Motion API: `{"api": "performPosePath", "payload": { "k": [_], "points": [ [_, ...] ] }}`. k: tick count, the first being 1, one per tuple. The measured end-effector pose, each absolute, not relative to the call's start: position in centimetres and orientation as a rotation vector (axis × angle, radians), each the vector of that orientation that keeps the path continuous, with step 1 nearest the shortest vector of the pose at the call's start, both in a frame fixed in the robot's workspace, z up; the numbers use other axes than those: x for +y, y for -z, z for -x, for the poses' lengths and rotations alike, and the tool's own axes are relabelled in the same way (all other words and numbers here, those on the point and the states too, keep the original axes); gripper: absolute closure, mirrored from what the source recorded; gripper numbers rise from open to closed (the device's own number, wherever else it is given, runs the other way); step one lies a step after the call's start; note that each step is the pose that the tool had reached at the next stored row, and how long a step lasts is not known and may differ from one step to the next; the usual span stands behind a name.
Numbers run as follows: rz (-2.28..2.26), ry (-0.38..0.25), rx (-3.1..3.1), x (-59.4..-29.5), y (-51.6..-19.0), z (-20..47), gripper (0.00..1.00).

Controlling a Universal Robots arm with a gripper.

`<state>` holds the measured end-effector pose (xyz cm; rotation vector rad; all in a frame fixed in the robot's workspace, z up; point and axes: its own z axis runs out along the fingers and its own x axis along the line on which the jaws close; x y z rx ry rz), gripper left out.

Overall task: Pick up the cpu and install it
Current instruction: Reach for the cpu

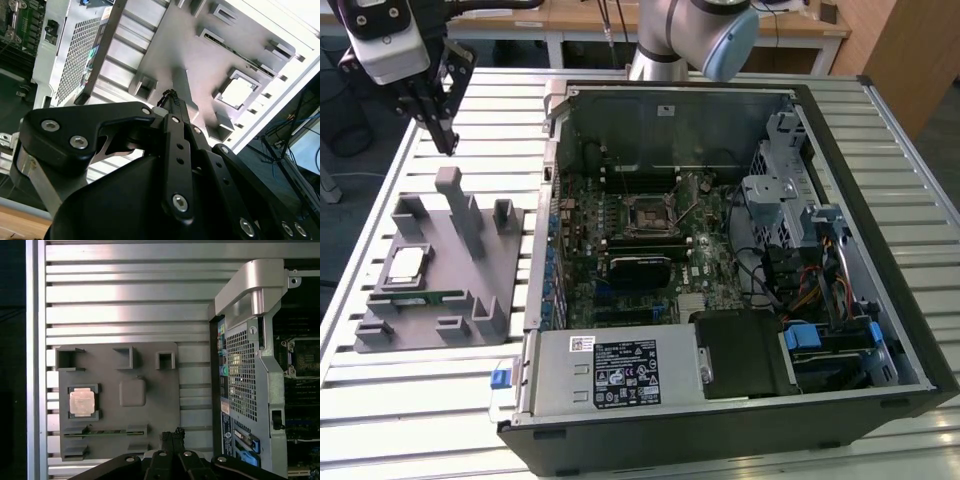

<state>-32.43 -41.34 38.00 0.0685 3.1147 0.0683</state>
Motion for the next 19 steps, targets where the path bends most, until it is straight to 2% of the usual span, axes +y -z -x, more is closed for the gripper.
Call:
{"api": "performPosePath", "payload": {
  "k": [19],
  "points": [
    [-0.048,-0.069,3.115,-41.4,-37.5,34.4,0.89]
  ]
}}
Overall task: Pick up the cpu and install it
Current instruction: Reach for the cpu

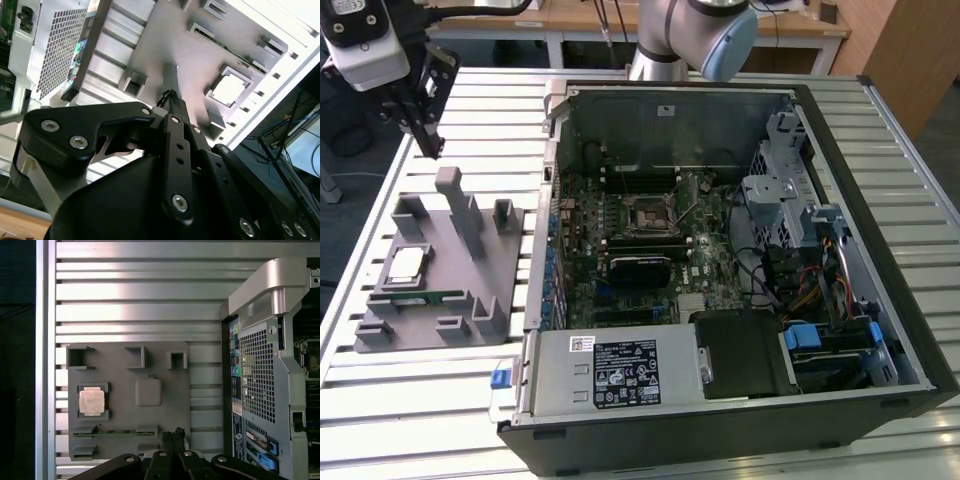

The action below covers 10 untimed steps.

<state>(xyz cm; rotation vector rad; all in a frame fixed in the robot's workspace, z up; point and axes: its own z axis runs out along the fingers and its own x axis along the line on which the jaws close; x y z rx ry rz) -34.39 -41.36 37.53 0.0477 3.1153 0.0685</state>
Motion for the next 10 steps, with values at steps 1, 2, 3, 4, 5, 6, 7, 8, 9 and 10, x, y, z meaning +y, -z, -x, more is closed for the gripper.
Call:
{"api": "performPosePath", "payload": {
  "k": [1,2,3,4,5,6,7,8,9,10],
  "points": [
    [-0.046,-0.069,3.115,-41.4,-37.5,34.7,0.89],
    [-0.045,-0.069,3.115,-41.4,-37.5,34.9,0.89],
    [-0.044,-0.069,3.115,-41.4,-37.5,35.2,0.89],
    [-0.043,-0.069,3.116,-41.4,-37.5,35.4,0.89],
    [-0.042,-0.069,3.115,-41.4,-37.5,35.7,0.89],
    [-0.041,-0.069,3.116,-41.4,-37.5,35.9,0.89],
    [-0.041,-0.069,3.116,-41.4,-37.5,36.1,0.89],
    [-0.040,-0.069,3.116,-41.4,-37.5,36.3,0.89],
    [-0.040,-0.069,3.116,-41.4,-37.5,36.5,0.89],
    [-0.040,-0.069,3.116,-41.4,-37.5,36.7,0.89]
  ]
}}
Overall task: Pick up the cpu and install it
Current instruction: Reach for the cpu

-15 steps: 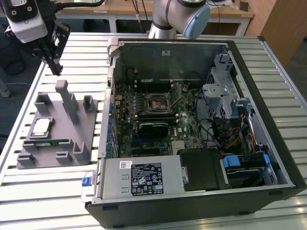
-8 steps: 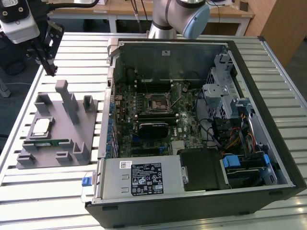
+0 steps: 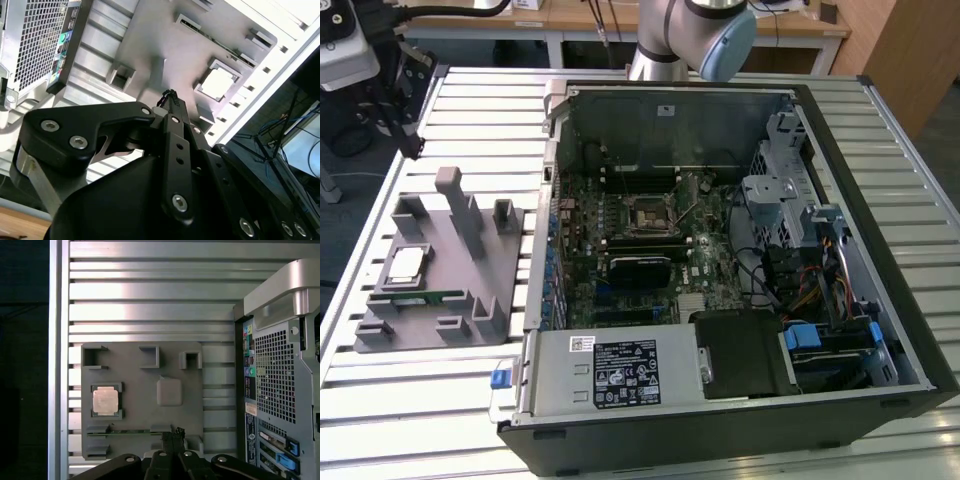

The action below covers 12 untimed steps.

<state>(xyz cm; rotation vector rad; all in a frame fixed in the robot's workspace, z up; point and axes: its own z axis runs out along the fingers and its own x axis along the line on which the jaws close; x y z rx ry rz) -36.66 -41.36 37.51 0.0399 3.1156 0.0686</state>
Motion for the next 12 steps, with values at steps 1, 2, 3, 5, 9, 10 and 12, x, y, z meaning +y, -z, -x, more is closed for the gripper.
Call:
{"api": "performPosePath", "payload": {
  "k": [1,2,3,5,9,10,12],
  "points": [
    [-0.040,-0.069,3.116,-41.4,-37.5,36.8,0.89],
    [-0.039,-0.069,3.116,-41.4,-37.5,36.9,0.89],
    [-0.039,-0.069,3.116,-41.4,-37.5,37.1,0.89],
    [-0.039,-0.069,3.116,-41.4,-37.5,37.4,0.89],
    [-0.039,-0.069,3.116,-41.4,-37.5,38.1,0.89],
    [-0.039,-0.069,3.116,-41.4,-37.5,38.3,0.89],
    [-0.039,-0.069,3.116,-41.4,-37.5,38.7,0.89]
  ]
}}
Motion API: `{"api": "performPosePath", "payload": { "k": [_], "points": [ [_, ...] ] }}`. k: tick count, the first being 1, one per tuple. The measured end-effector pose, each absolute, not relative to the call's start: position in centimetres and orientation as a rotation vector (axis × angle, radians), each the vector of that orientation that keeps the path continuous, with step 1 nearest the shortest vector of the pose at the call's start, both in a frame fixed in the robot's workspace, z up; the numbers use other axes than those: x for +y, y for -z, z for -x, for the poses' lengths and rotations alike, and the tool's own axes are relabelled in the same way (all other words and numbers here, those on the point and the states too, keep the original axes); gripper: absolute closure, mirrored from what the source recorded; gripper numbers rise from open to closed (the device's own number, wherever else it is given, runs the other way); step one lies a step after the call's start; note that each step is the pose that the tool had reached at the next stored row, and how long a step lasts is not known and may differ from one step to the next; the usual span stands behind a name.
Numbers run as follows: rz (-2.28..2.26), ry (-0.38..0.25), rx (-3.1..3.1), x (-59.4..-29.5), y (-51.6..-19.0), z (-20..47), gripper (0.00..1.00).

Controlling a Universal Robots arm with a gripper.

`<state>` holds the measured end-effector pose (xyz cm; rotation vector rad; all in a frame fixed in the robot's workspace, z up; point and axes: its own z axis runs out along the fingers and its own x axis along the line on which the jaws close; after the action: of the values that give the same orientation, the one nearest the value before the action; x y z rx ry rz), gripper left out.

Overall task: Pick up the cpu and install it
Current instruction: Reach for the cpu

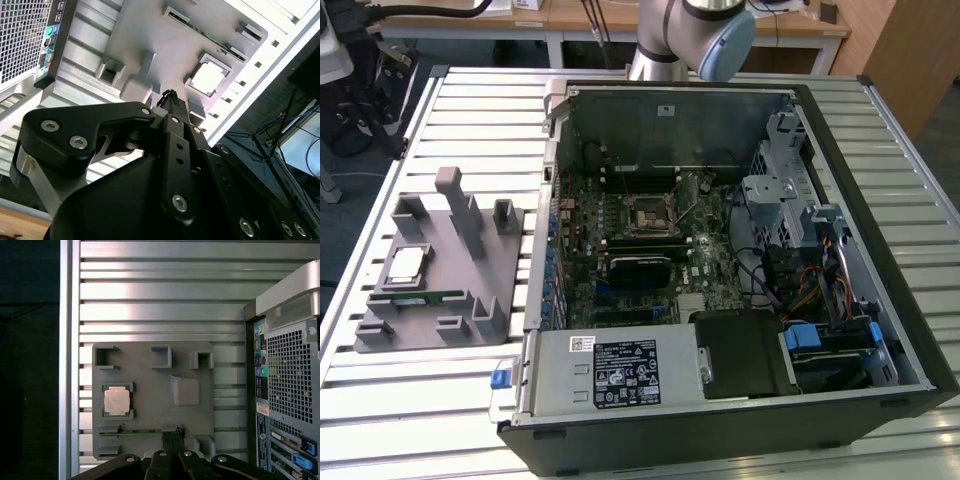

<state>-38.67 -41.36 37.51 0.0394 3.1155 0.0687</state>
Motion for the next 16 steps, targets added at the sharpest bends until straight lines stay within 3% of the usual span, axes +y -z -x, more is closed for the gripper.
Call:
{"api": "performPosePath", "payload": {
  "k": [16],
  "points": [
    [-0.039,-0.069,3.116,-41.4,-37.5,41.5,0.89]
  ]
}}
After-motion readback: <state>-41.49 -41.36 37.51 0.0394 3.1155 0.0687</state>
